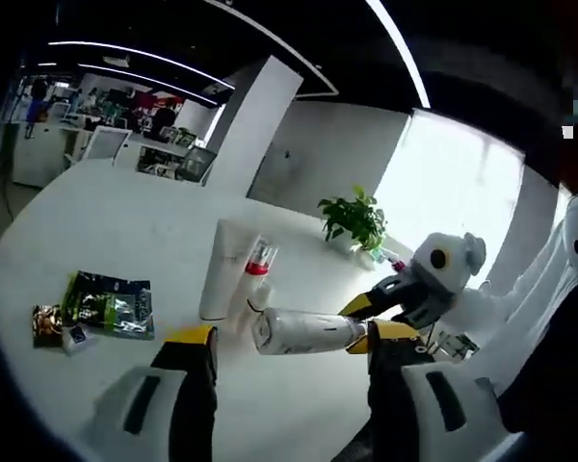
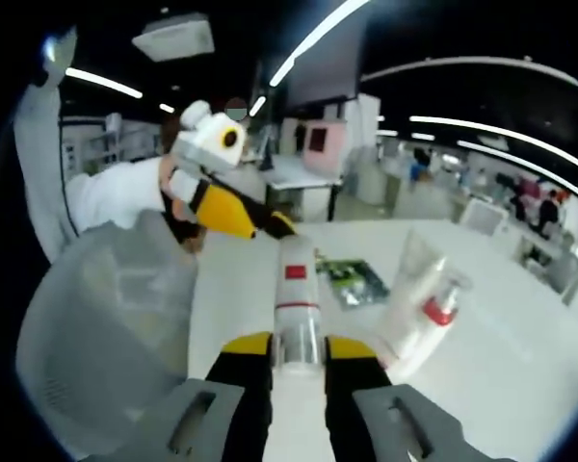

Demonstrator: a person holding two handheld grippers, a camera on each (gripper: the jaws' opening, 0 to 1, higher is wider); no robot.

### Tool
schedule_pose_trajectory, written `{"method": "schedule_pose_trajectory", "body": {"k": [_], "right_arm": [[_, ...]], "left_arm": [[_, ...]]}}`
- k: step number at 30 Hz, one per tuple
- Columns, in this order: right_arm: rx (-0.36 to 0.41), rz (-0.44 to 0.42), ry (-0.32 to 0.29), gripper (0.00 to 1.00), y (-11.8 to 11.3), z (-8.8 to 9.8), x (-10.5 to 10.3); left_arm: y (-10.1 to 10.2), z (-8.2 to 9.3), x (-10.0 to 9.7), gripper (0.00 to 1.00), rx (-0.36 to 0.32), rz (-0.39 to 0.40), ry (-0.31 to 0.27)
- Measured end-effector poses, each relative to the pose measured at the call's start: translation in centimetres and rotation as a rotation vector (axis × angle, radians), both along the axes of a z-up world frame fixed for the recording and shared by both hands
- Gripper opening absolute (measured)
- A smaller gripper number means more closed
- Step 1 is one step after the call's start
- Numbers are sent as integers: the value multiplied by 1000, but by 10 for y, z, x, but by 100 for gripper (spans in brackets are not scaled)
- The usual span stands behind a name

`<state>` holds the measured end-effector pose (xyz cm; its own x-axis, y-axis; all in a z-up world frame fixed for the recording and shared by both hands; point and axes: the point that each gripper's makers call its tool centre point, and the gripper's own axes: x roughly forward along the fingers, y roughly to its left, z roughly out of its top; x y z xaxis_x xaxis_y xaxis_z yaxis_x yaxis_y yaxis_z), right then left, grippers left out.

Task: Arrange the skincare products in the storage area until every visible bottle or jar stands upright without overlapping.

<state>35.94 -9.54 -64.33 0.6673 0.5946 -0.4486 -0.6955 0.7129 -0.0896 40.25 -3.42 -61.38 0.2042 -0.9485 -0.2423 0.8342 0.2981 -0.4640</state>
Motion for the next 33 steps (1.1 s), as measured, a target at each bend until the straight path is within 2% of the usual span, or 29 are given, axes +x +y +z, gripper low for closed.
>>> {"method": "schedule_pose_trajectory", "body": {"k": [2,3,7,9,12,16,17,19,23,24,25,28,30,33], "right_arm": [[-2,11,3,12,0,0,-1],[-3,12,3,12,0,0,-2],[-10,35,4,12,2,-1,-5],[-19,39,-3,12,5,0,-6],[-22,51,-7,12,8,1,-7],[-30,74,-12,12,13,3,-8],[-33,80,-15,12,14,4,-8],[-40,91,-16,12,16,4,-9],[-57,105,-24,12,17,5,-9],[-62,109,-26,12,17,6,-9],[-69,116,-26,12,17,5,-10],[-89,135,-28,12,17,5,-10],[-96,155,-32,12,21,7,-12],[-117,185,-41,12,26,9,-13]], "left_arm": [[-1,3,1,54,-23,-14,47],[-1,3,1,52,-24,-18,51],[-4,18,0,47,-79,-114,129],[-6,19,7,43,-76,-129,140],[-7,13,17,40,13,-182,118],[-13,7,16,39,90,-298,130],[-15,5,14,39,105,-337,155],[-17,-1,14,40,148,-397,169],[-21,-10,17,35,231,-462,170],[-22,-10,15,35,234,-479,176],[-22,-10,11,35,249,-512,207],[-25,-10,5,35,289,-576,183],[-27,-8,-5,35,311,-632,191],[-25,-15,-15,35,384,-711,186]]}}
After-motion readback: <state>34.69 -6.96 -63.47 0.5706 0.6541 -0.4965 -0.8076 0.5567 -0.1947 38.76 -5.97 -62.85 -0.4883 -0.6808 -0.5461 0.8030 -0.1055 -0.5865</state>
